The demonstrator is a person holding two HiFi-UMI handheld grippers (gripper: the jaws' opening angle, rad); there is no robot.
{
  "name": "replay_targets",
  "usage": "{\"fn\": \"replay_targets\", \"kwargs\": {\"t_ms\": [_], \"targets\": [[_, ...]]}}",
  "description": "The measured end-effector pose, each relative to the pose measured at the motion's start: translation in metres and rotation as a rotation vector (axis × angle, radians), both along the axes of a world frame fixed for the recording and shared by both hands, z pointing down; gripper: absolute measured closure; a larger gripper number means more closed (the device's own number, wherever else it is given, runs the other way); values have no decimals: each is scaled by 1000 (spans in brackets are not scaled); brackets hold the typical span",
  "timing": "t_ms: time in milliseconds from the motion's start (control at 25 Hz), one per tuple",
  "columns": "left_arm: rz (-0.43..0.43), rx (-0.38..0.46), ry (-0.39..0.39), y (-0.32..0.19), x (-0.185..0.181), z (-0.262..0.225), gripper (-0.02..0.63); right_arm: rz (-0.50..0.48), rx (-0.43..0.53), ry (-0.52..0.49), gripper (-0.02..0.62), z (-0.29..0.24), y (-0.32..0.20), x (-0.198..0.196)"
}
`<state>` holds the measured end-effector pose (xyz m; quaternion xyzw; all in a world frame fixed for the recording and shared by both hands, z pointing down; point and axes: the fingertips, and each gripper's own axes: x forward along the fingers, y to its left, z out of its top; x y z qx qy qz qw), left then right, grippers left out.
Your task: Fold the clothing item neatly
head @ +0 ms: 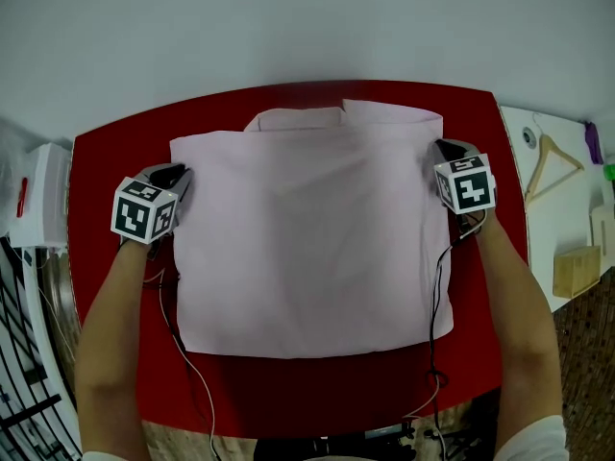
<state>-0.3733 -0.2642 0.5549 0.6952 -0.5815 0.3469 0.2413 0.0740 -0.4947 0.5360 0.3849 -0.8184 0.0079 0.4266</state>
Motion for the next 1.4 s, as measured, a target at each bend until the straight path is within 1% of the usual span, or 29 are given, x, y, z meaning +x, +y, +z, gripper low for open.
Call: {"fn": "replay_targets", "kwargs": {"t_ms": [120, 240, 320, 400, 480, 560, 680, 840, 960, 1040, 1120, 1200, 1280, 1400], "targets": [[-12, 43, 52, 12, 9, -17, 575, -28, -4, -42, 580, -15, 23, -4], [-18, 59, 101, 31, 25, -28, 575, -59, -53, -94, 580, -21, 56, -9], [10, 28, 118, 47, 38, -23, 575, -77, -108, -102, 580, -12, 79, -8], [39, -37, 111, 62, 46, -7, 577, -88, -151, -64, 581, 7, 95, -2], [44, -90, 89, 74, 44, 7, 579, -90, -151, -21, 581, 22, 100, 9], [15, -102, 94, 81, 35, 15, 586, -73, -136, -28, 581, 25, 98, 18], [-46, -85, 134, 84, 23, 18, 589, -35, -122, -32, 581, 24, 93, 27], [-83, -45, 149, 82, 20, 14, 589, -7, -87, -10, 581, 20, 91, 27], [-70, 8, 169, 84, 29, -4, 589, -4, -58, -38, 580, 2, 100, 23], [-43, 46, 207, 91, 43, -20, 589, -16, -64, -61, 580, -9, 117, 21], [-6, 54, 228, 105, 59, -29, 589, -27, -82, -82, 580, -16, 139, 20], [34, 20, 238, 125, 76, -28, 589, -34, -115, -109, 580, -18, 165, 20], [57, -42, 245, 150, 90, -18, 589, -44, -162, -115, 580, -12, 193, 21], [53, -142, 231, 180, 96, 4, 591, -51, -213, -56, 581, 13, 222, 34]]}}
